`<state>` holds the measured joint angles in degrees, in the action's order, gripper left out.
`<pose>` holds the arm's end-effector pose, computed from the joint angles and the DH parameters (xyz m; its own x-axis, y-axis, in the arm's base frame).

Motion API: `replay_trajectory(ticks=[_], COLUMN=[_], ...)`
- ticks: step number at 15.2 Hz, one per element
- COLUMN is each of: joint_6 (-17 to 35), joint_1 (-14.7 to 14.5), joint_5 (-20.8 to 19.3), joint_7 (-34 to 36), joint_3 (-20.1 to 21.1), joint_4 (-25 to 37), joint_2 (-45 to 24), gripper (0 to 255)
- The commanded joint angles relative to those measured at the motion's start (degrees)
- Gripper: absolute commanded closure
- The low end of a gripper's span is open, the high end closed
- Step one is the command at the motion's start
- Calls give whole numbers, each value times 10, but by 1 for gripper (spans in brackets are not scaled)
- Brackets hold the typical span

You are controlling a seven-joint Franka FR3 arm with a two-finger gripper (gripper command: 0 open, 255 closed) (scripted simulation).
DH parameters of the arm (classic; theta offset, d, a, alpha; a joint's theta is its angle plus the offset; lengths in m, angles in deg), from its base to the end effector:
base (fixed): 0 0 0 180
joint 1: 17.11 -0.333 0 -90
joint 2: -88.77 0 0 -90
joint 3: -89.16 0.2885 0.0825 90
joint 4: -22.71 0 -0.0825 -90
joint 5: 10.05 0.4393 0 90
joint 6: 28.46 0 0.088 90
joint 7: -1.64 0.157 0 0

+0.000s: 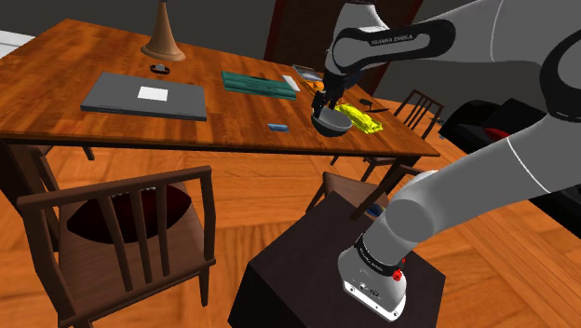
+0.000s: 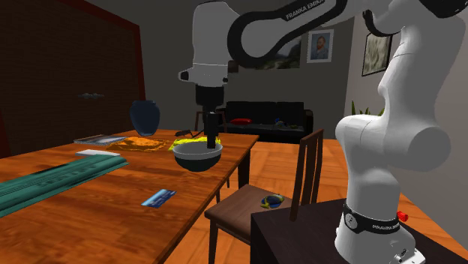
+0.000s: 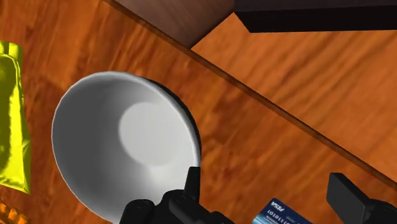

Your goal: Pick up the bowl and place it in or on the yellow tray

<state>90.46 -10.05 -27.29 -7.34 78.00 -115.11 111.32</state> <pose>0.4660 -0.1780 0.3654 0.9998 -0.0090 0.0168 -0.0122 -0.9796 0.2006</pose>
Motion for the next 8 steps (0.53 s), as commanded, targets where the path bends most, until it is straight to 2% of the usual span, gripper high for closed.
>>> replay_trajectory(ticks=[1, 4, 8], joint_6=[30, 73, 103], joint_1=[8, 20, 24], joint_5=[-14, -33, -38], joint_7=[-8, -19, -20], joint_3=[-11, -27, -34], joint_4=[12, 32, 25], joint_2=[-36, -88, -110], gripper=[0, 0, 0])
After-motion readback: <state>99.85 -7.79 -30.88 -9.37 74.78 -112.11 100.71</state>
